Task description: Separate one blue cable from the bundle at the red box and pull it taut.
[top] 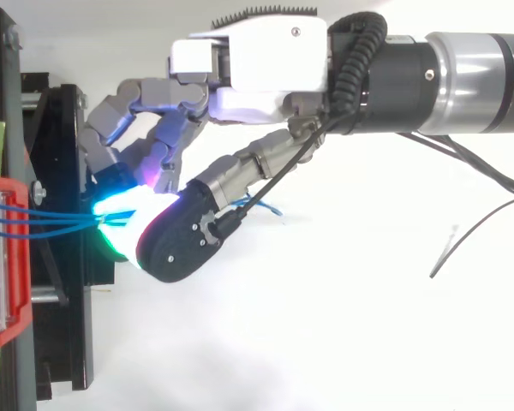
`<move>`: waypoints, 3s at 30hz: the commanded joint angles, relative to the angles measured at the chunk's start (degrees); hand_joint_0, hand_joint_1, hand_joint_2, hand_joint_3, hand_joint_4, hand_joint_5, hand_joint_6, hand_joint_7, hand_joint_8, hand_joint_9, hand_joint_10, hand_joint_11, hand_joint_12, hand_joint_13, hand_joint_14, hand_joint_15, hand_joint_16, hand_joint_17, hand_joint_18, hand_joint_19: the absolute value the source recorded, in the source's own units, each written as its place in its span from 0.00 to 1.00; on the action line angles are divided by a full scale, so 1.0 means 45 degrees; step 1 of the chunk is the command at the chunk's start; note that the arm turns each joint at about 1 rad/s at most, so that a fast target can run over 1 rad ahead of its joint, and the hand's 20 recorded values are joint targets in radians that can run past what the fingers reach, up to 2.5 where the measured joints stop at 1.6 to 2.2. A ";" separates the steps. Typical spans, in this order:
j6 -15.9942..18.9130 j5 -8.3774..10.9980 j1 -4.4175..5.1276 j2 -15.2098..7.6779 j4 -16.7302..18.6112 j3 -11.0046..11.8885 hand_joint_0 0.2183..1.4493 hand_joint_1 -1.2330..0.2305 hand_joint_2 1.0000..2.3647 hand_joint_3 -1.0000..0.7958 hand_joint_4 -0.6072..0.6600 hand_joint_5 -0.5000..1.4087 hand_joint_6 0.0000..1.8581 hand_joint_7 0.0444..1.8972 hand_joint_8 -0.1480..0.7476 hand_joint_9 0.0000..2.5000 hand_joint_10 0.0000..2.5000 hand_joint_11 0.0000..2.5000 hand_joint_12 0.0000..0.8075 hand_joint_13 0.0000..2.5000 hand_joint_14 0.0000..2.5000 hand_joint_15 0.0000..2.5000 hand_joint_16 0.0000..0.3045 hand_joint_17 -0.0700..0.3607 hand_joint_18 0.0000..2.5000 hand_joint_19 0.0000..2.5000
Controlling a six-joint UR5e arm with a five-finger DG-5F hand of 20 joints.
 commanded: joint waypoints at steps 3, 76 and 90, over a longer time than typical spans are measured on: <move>-0.0019 -0.0097 -0.0077 0.0000 -0.0027 0.0060 0.35 0.29 0.01 0.35 0.54 0.20 0.45 0.66 0.56 0.40 0.01 0.28 0.48 0.26 0.01 0.14 0.16 0.42 0.34 0.25; -0.0019 -0.0195 -0.0096 0.0000 -0.0086 0.0060 0.20 0.33 0.00 0.28 0.57 0.18 0.47 0.57 0.58 0.39 0.01 0.30 0.54 0.26 0.01 0.14 0.19 0.46 0.36 0.24; 0.0000 -0.0214 -0.0116 0.0000 -0.0047 0.0060 0.33 0.27 0.02 0.48 0.49 0.18 0.46 0.66 0.55 0.40 0.01 0.31 0.49 0.26 0.01 0.15 0.16 0.42 0.35 0.26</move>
